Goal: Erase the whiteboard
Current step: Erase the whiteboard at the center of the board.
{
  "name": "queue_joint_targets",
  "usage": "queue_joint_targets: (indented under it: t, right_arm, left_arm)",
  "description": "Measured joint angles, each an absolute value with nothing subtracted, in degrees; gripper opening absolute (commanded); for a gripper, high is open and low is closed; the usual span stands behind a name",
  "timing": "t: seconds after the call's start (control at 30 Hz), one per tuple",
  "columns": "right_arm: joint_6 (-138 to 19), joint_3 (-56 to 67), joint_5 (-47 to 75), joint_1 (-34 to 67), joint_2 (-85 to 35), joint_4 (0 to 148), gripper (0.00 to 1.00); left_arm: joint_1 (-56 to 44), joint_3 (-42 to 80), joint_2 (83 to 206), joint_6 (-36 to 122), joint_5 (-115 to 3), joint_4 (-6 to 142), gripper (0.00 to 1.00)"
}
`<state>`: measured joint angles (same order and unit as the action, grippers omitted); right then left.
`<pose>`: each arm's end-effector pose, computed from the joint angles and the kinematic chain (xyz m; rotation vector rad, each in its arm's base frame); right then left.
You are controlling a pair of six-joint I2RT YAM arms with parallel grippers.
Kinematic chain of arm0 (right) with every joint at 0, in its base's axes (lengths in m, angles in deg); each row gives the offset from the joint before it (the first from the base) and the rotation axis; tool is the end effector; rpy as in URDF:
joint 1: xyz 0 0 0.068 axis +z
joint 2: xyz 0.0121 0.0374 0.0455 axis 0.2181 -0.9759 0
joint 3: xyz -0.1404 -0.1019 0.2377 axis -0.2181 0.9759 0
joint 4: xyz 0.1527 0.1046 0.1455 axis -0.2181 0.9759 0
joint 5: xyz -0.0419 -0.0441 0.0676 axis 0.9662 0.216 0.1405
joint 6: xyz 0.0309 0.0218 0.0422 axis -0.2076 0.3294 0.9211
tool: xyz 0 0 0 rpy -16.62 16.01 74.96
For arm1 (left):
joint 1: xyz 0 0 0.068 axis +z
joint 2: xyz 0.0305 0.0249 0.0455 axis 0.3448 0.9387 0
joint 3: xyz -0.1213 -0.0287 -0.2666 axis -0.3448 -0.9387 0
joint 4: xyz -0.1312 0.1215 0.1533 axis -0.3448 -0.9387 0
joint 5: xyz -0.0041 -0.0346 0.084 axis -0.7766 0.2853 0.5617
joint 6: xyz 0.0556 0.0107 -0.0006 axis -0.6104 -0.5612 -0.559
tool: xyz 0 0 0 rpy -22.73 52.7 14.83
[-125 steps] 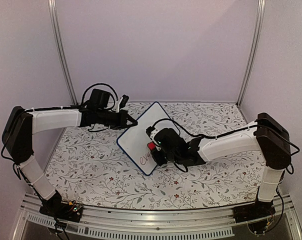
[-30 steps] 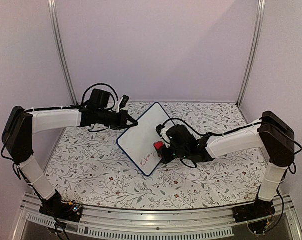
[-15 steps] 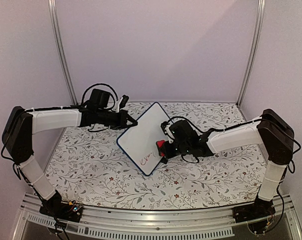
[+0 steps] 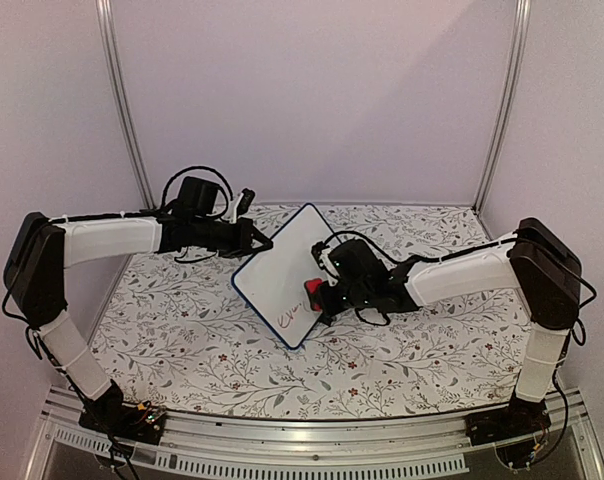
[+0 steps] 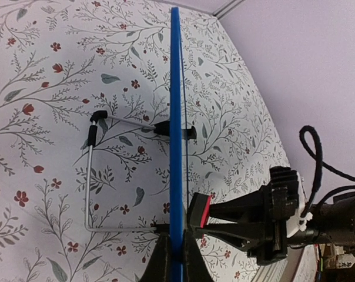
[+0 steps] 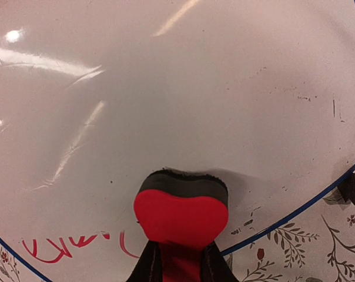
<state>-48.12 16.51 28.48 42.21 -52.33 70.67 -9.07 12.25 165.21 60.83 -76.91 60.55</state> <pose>0.2308 0.3188 0.2021 -0.6759 2.2434 0.5135 0.3015 -0.1910 0.2716 0.2952 2.3346 -1.1115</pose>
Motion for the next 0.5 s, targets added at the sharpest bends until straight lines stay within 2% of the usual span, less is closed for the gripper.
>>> queue_joint_targets:
  t: [0.5]
  right_arm:
    - [-49.61,15.53,28.44,44.50,-52.75,70.21,0.00]
  left_arm:
    - [-8.96,12.25,165.21,60.54,-76.80,60.57,0.00]
